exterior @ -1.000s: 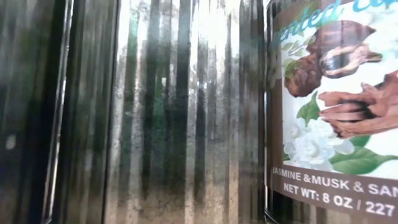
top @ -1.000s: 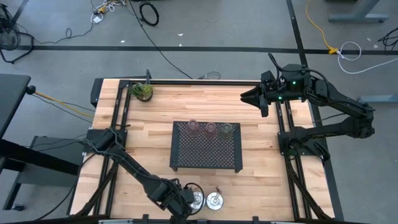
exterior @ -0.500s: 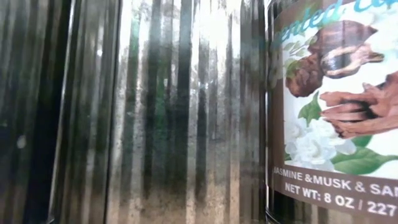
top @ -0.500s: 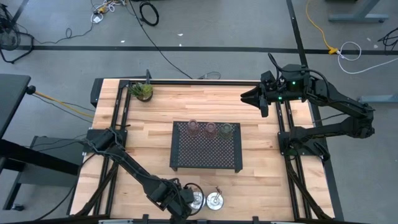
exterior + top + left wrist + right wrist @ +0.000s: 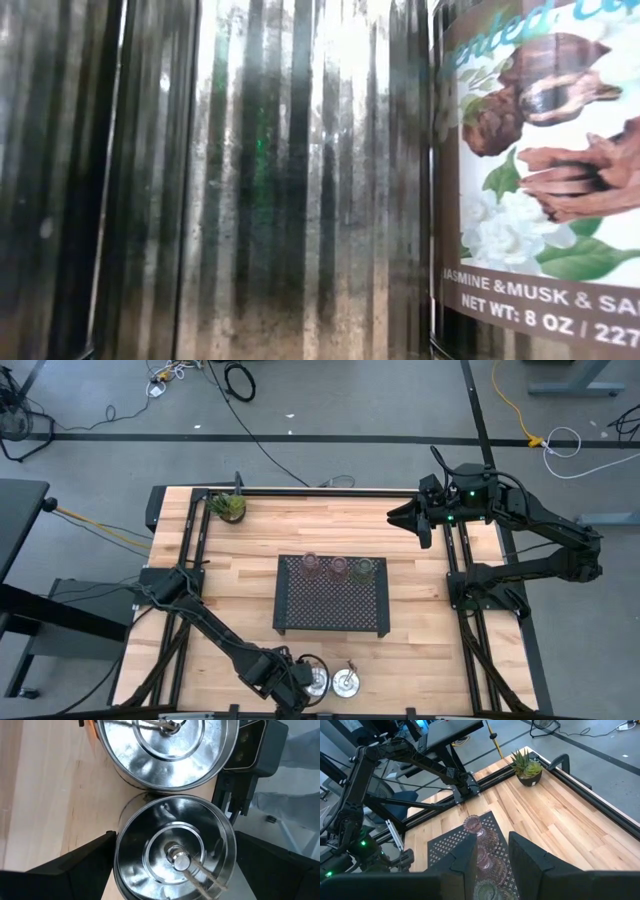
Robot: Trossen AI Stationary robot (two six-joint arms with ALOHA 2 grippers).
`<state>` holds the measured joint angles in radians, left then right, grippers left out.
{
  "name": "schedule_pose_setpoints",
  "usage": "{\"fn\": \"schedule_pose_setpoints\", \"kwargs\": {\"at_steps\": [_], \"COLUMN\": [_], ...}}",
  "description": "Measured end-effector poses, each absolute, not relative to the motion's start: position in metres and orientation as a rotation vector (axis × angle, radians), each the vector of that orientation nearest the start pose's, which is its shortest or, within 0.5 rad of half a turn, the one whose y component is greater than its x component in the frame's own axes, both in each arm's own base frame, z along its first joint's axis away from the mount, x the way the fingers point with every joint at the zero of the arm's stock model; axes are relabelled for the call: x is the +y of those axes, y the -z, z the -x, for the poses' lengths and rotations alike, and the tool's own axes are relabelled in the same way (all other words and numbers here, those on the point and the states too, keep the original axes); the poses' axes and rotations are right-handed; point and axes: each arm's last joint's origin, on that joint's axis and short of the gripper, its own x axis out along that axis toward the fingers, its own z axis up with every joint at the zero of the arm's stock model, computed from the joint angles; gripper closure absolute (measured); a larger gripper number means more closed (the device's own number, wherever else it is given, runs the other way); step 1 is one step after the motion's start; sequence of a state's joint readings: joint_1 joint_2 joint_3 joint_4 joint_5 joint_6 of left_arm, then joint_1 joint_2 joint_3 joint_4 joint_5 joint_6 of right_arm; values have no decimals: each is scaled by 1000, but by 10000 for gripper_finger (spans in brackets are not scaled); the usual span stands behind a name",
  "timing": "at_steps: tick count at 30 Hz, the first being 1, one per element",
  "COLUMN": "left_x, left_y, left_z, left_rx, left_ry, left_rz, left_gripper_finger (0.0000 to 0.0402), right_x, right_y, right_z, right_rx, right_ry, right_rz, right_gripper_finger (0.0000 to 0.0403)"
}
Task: Pick & Place candle stick holders
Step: Put the left silver scented candle on the shelf
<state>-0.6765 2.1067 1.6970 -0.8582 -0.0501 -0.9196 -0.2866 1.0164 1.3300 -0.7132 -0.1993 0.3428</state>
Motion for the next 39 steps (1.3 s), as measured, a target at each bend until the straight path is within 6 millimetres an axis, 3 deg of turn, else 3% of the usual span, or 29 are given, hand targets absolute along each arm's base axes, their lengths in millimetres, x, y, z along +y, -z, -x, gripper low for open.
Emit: {"fn": "schedule_pose_setpoints", "kwargs": {"at_steps": [7, 21, 33, 39], "left_x": [-269, -265, -245, -248], "left_y": [-195, -198, -231, -248], "left_z": [-337, -335, -330, -332], "left_rx": [1321, 1363, 1389, 1381], "left_ry": [-66, -68, -136, -76], "left_rz": [333, 338, 353, 402], "left_gripper_finger": [36, 36, 37, 37], "right_x": [-47, -47, -46, -47], "right_y": [-423, -423, -423, -423], "right_z": [-178, -178, -178, -178], "right_rx": [370, 370, 368, 369], "right_ry": [152, 154, 153, 152], "right_rz": [-435, -446, -441, -433], "right_gripper_finger": [291, 291, 291, 291]}}
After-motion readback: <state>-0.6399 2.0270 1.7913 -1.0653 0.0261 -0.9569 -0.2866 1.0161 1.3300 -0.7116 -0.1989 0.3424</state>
